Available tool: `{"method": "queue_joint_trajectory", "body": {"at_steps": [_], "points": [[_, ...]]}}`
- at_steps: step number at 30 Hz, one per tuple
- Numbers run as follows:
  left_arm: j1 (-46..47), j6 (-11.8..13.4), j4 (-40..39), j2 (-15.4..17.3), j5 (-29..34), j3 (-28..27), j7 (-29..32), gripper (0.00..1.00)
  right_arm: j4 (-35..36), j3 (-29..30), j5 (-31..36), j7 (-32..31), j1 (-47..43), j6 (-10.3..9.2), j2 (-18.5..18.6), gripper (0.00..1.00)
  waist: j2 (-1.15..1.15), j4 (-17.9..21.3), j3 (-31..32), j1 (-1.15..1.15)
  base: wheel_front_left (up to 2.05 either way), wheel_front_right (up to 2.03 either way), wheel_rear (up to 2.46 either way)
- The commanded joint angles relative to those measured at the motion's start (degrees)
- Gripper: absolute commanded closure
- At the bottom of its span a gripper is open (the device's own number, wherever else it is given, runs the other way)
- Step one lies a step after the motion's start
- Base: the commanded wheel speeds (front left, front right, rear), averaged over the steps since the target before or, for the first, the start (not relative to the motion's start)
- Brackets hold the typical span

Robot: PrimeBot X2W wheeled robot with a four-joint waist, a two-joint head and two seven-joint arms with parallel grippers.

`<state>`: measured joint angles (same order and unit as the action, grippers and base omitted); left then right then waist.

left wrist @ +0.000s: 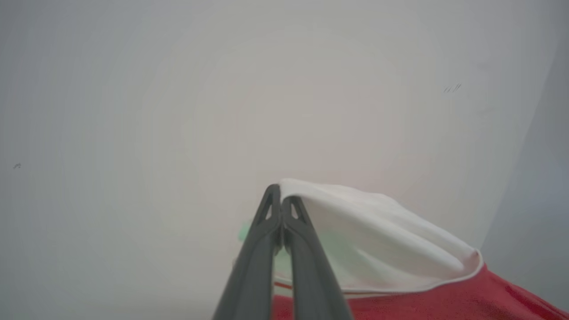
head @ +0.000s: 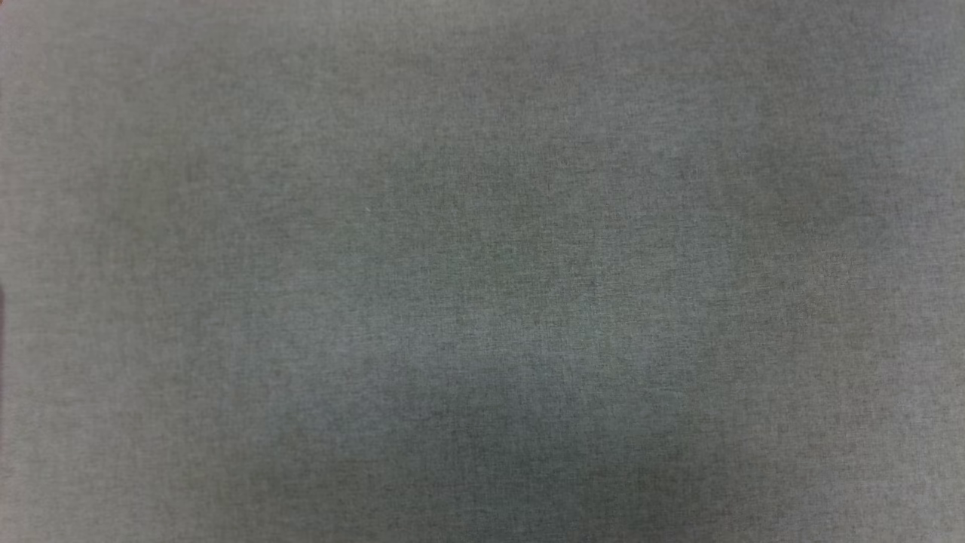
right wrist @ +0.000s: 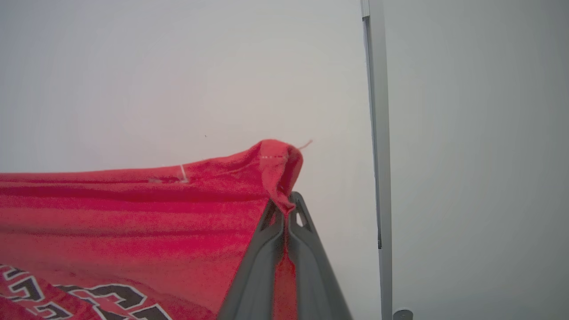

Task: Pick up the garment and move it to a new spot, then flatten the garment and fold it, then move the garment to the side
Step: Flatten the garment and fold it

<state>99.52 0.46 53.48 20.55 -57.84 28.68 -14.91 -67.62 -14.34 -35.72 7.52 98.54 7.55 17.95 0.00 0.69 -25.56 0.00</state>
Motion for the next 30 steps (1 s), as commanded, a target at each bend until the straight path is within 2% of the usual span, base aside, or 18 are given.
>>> {"method": "queue_joint_trajectory", "body": {"at_steps": [1,6,11,16,20,24,30], "points": [[-2.2,-0.8,0.8,0.0,-0.1,-0.7,-0.3,1.00,-0.7,-0.4,-0.3,-0.3,-1.8,-0.13,0.2,1.00,0.00,-0.2,0.6,0.00,0.00,0.00,0.00],[-9.8,-5.8,3.0,-2.7,-2.6,-0.9,0.6,1.00,0.6,-3.0,-2.3,-2.6,-8.4,-0.12,-0.6,1.00,0.00,-0.9,2.3,0.00,0.00,0.00,0.00],[-20.6,-7.7,1.3,-4.7,-8.6,-2.4,3.0,1.00,7.0,-7.5,-6.2,-6.7,-18.5,-0.11,1.3,1.00,0.00,-1.4,3.8,0.00,0.00,0.00,0.00],[-35.4,-8.0,-8.2,-5.1,-15.8,-3.4,6.0,1.00,15.9,-11.4,-11.9,-10.6,-29.8,-0.10,4.5,1.00,0.00,-1.3,5.6,0.00,0.00,0.00,0.00],[-50.1,-8.0,-19.2,-2.4,-19.0,-3.4,6.5,1.00,23.9,-13.6,-16.5,-13.6,-39.9,-0.10,8.3,1.00,0.00,-1.1,7.3,0.00,0.00,0.00,0.00],[-65.1,-5.0,-30.8,0.5,-20.8,-4.4,4.5,1.00,31.5,-13.9,-19.7,-14.8,-49.8,-0.10,11.6,1.00,0.00,-0.8,9.1,0.00,0.00,0.00,0.00],[-84.9,2.6,-50.4,4.7,-23.1,-7.4,2.2,1.00,42.1,-12.2,-21.5,-17.0,-63.6,-0.11,16.9,1.00,0.00,-1.0,11.4,0.00,0.00,0.00,0.00]]}}
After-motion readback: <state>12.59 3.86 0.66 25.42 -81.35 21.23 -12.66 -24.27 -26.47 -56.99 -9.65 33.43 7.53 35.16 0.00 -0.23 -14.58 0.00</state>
